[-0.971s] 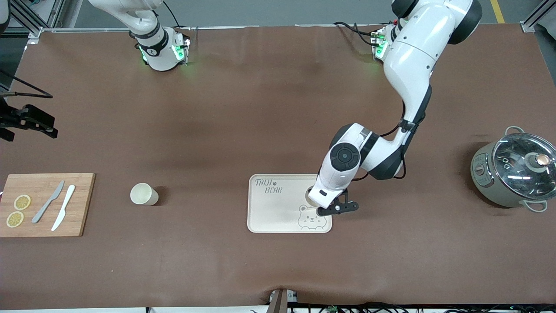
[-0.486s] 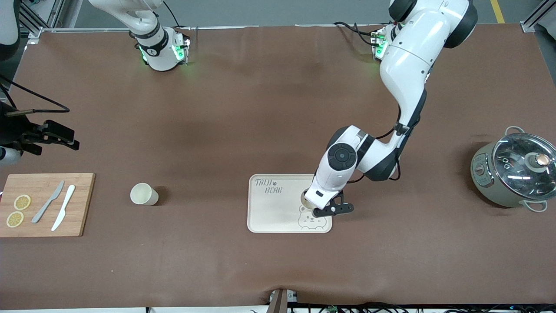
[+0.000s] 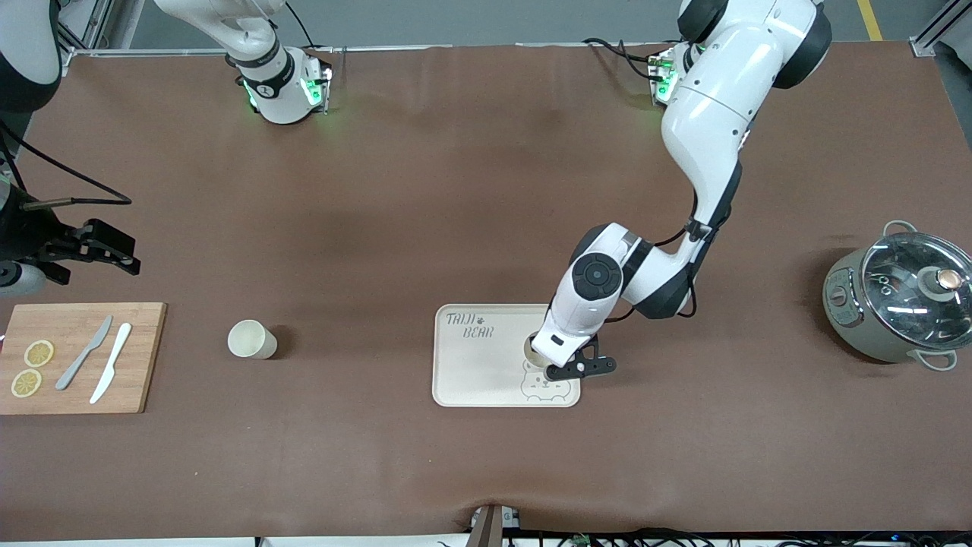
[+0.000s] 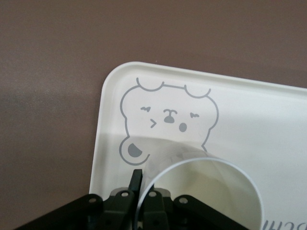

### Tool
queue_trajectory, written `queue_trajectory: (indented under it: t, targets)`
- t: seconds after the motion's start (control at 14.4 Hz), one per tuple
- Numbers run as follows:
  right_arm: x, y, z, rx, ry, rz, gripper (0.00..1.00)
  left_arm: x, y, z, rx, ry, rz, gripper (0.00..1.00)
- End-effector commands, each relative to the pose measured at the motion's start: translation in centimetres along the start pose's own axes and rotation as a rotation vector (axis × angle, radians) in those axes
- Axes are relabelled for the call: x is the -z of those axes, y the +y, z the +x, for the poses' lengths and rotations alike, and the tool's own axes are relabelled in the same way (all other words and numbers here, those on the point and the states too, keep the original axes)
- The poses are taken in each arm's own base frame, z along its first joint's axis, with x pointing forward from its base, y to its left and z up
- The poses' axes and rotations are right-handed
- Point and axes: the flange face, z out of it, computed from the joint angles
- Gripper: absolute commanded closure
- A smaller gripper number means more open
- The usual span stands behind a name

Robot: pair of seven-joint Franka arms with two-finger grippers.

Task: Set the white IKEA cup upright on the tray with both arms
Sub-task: 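Lower the cup onto the tray while the right gripper reaches the other cup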

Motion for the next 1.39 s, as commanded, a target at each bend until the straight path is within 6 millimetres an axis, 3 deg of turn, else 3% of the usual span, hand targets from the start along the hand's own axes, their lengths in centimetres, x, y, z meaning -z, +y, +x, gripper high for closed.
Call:
queue_trajectory:
  t: [0.0, 0.14, 0.21, 0.28, 0.35, 0.62, 0.76, 0.9, 1.11, 1.32]
  targets:
    - [0.1, -1.0, 0.2, 0.025, 0.005, -0.005, 0.00, -0.3, 0.6, 0.1, 0.000, 0.021, 0.008, 1.00]
    - [0.2, -4.4, 0.5, 0.072, 0.013, -0.013, 0.00, -0.4, 0.6, 0.0, -0.001, 0.021, 0.009, 1.00]
    - [0.3, -5.8, 0.6, 0.094, 0.015, -0.026, 0.00, -0.5, 0.6, 0.0, -0.001, 0.019, 0.012, 0.69]
    - [0.4, -5.0, 0.6, 0.086, 0.019, -0.056, 0.00, -0.6, 0.9, -0.3, -0.017, 0.024, 0.018, 0.01]
    - [0.2, -4.2, 0.8, 0.074, 0.034, -0.083, 0.00, -0.7, 1.6, -1.0, -0.044, 0.039, 0.039, 0.00]
    - [-7.4, -1.3, 1.7, 0.025, 0.043, -0.138, 0.00, 0.6, 2.8, -1.8, 0.051, 0.073, 0.077, 0.00]
    - [-9.2, 1.6, 2.2, 0.051, 0.070, -0.173, 0.00, 2.0, 2.7, -1.8, 0.064, 0.048, 0.103, 0.00]
    - [-12.3, 4.0, 3.3, 0.061, 0.077, -0.174, 0.00, 2.8, 2.4, -1.7, 0.070, 0.029, 0.125, 0.00]
    - [-16.3, 4.0, 4.5, 0.066, 0.067, -0.164, 0.00, 3.1, 1.9, -1.3, 0.076, 0.032, 0.124, 0.00]
    - [-18.6, 3.3, 3.9, 0.025, 0.003, -0.104, 0.00, 3.5, 1.9, -1.2, 0.077, 0.032, 0.120, 0.00]
